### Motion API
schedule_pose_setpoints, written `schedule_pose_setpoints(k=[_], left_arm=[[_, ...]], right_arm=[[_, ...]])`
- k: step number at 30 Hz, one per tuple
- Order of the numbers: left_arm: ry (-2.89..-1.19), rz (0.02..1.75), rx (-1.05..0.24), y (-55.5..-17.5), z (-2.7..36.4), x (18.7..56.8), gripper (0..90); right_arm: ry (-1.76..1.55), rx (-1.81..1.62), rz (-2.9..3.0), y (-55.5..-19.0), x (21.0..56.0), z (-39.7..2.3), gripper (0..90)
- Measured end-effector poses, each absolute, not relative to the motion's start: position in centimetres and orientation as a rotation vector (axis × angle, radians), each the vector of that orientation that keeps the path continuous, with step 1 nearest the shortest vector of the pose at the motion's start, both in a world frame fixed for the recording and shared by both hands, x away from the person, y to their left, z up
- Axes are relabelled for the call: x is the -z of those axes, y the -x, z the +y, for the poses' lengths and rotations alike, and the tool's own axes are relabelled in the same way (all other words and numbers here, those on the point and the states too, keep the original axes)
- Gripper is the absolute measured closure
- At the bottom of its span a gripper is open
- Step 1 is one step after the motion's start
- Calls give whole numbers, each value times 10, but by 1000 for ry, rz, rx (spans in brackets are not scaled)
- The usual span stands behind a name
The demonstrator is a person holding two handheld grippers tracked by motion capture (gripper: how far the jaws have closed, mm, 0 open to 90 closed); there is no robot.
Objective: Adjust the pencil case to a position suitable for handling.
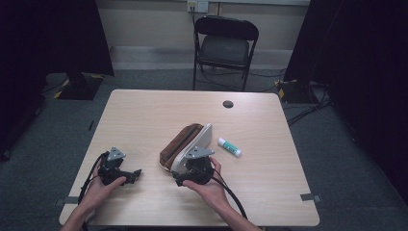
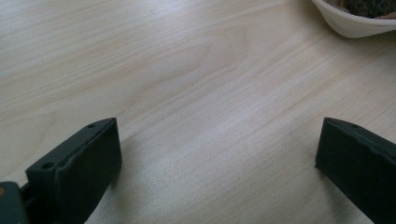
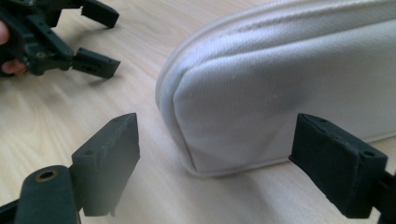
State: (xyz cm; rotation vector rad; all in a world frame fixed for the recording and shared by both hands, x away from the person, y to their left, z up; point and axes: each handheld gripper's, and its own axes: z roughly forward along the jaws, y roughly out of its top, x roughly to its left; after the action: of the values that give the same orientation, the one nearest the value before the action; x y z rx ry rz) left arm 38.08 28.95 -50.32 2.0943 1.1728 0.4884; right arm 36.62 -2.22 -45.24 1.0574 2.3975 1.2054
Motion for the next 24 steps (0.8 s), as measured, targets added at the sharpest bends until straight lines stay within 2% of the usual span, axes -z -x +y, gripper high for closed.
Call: schedule_pose_setpoints(k=[10, 24], left_arm=[[-2096, 1170, -490, -381, 290, 503, 0], [-2096, 1170, -491, -380, 290, 503, 0]], right_arm=[[-1101, -1171, 2342, -374, 455, -19, 145], [-1137, -1156, 2342, -373, 450, -47, 196]])
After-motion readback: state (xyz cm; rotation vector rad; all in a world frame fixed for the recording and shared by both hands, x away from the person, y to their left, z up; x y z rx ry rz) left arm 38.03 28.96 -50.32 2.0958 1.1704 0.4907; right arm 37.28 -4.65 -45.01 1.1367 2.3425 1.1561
